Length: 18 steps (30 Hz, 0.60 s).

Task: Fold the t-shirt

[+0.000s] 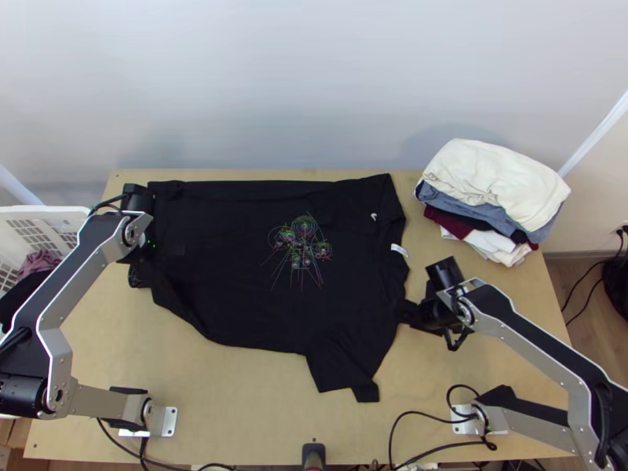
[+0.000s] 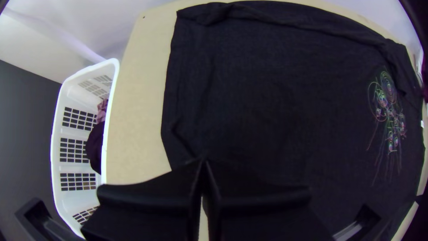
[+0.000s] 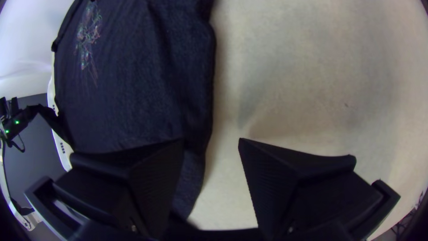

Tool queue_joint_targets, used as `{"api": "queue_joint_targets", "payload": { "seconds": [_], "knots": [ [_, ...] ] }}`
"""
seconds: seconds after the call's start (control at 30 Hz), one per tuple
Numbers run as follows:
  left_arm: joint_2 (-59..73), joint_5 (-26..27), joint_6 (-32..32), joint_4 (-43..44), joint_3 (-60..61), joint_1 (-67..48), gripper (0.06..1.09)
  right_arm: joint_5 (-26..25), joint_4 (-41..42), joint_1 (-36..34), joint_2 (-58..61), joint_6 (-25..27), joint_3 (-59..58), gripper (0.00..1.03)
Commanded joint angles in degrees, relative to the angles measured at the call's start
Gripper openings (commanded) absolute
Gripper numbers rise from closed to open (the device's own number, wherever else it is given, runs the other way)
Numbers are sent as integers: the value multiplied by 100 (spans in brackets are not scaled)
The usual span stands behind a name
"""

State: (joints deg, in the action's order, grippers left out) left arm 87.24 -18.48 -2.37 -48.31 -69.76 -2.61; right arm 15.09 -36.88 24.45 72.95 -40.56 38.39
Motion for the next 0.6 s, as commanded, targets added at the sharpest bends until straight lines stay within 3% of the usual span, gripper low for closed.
{"api": "queue_joint_targets", "payload": {
  "seconds": [0.0,0.23,0.27,0.33,0.43,0.57],
  "knots": [
    [-164,11,-35,-82,120,59,10,73,50,157,185,-207,28,52],
    [-234,11,-27,-117,147,165,10,108,313,456,484,-313,19,52],
    [-243,11,-27,-117,155,173,10,108,392,491,519,-348,10,49],
    [-269,11,-27,-126,173,182,10,108,586,517,545,-400,-25,25],
    [-322,11,-27,-134,182,217,10,108,779,517,554,-400,-77,4],
    [-445,37,-70,-126,85,332,10,99,788,473,273,-365,-60,3]
  ]
}}
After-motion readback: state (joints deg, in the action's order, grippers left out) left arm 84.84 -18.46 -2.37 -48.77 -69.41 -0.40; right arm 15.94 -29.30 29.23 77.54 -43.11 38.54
